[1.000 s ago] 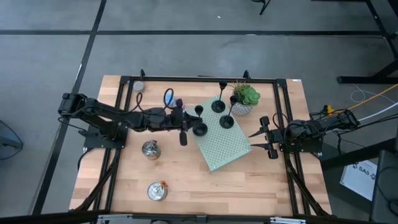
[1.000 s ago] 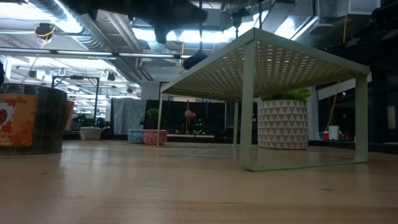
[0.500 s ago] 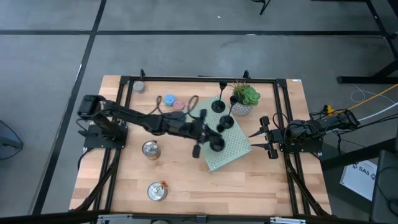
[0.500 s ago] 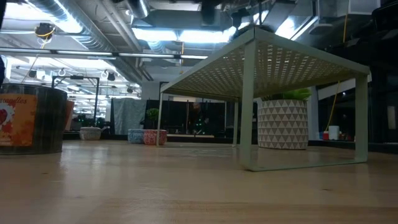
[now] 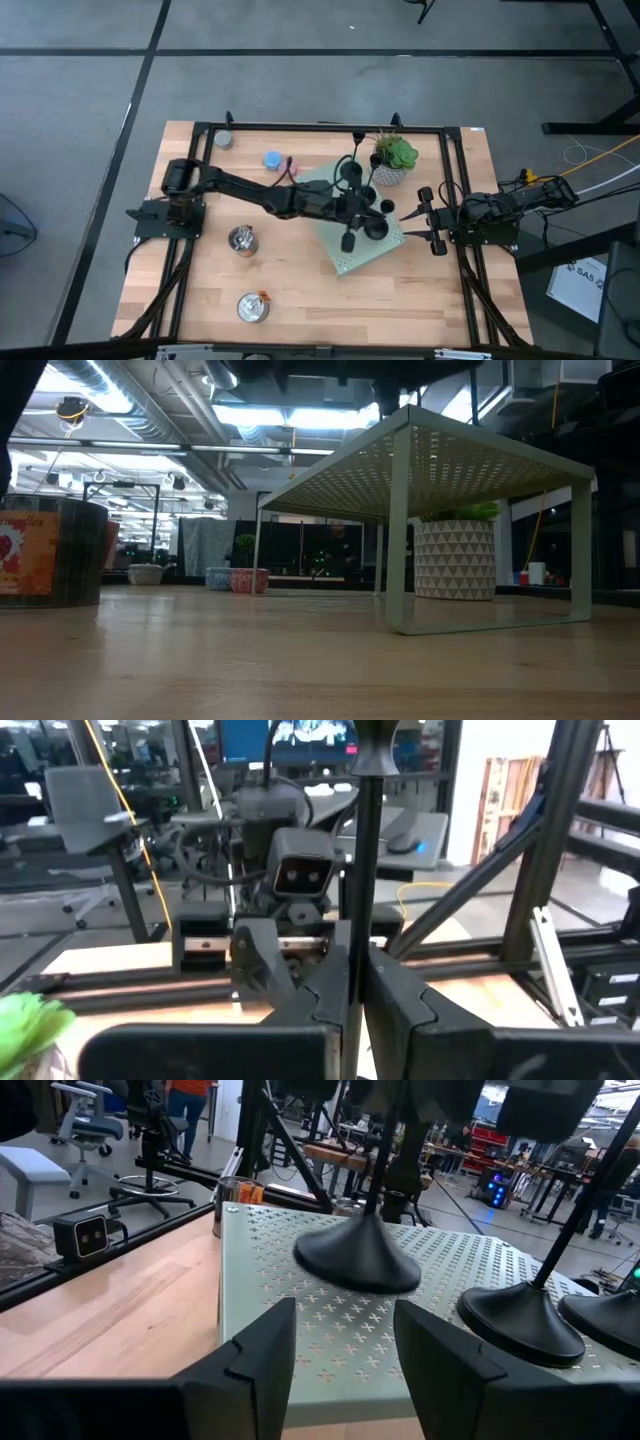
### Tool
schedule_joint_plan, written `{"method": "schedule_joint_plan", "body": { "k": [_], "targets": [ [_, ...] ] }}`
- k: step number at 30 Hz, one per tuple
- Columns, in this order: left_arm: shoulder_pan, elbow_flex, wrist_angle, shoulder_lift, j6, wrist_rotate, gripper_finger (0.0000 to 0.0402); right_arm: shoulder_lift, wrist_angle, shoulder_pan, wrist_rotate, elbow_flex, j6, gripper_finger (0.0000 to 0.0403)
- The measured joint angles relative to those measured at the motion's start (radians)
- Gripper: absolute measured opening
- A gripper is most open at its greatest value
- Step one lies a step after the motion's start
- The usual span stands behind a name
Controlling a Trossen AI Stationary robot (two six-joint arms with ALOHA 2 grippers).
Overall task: Pick & Place candle stick holders
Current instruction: Put the black candle holder on the shelf aligned with the other candle holders
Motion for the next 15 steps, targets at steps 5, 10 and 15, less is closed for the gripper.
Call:
{"method": "schedule_joint_plan", "body": {
  "k": [5,10,15],
  "targets": [
    [0.010,0.014,0.003,0.018,-0.001,-0.019,0.0014,0.000,0.000,0.000,0.000,0.000,0.000,0.0172],
    [0.022,0.014,0.008,0.018,-0.003,-0.061,0.0015,0.000,0.000,0.000,0.000,0.000,0.000,0.0172],
    [0.030,0.013,0.003,0.018,-0.057,-0.048,0.0023,0.000,0.000,0.000,0.000,0.000,0.000,0.0172]
  ]
}}
